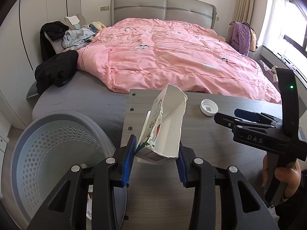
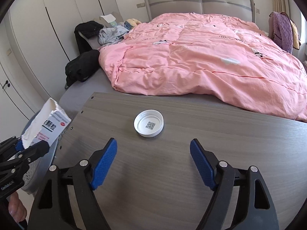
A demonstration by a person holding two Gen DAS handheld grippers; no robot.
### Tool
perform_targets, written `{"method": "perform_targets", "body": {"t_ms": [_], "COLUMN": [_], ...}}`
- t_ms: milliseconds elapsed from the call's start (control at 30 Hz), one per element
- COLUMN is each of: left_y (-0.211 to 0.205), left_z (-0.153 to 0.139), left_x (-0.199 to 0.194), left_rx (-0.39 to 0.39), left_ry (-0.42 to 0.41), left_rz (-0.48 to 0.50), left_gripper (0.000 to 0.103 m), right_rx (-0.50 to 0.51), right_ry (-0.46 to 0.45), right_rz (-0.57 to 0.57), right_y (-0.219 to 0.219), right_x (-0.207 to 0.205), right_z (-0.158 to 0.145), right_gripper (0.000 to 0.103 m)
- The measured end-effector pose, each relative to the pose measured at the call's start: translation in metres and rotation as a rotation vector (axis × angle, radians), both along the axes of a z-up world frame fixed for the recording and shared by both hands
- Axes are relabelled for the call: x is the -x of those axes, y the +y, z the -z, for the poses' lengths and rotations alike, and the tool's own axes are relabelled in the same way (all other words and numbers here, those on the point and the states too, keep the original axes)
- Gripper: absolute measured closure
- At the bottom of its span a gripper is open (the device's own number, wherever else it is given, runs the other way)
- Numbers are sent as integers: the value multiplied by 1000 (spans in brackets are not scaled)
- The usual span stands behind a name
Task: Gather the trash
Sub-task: 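Grasp the white bottle cap with the right tool while the left tool holds the carton, then carry the carton and cap over the basket and open both tools to drop them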
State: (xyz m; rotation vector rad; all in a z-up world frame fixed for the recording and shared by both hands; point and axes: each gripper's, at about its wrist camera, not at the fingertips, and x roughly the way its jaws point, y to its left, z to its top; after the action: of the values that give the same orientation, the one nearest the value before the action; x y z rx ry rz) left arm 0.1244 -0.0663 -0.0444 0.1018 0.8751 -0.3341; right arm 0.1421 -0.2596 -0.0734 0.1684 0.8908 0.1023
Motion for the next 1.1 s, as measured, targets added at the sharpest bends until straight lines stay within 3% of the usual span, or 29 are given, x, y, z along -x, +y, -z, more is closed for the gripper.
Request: {"method": "perform_targets", "body": {"t_ms": [433, 533, 567, 833, 1100], "left_y": [20, 23, 24, 35, 66], "left_z": [-7, -9, -9, -10, -17], "left_x": [8, 10, 11, 19, 30], "left_rx": [2, 5, 5, 18, 15], "left_ry": [-29, -33, -33, -30, -48], "left_rz": [-59, -68, -72, -103, -158], "left_gripper": [65, 65, 65, 65, 65], "right_rx": [155, 184, 180, 131, 54], "right_ry": [26, 18, 18, -3, -38], "right_rz": [9, 4, 0, -10, -73], "right_y": [18, 23, 23, 32, 73], "right_x": [-32, -32, -31, -7, 30], "right_z": [13, 13, 12, -1, -24], "right_gripper": [45, 62, 64, 64, 64]}}
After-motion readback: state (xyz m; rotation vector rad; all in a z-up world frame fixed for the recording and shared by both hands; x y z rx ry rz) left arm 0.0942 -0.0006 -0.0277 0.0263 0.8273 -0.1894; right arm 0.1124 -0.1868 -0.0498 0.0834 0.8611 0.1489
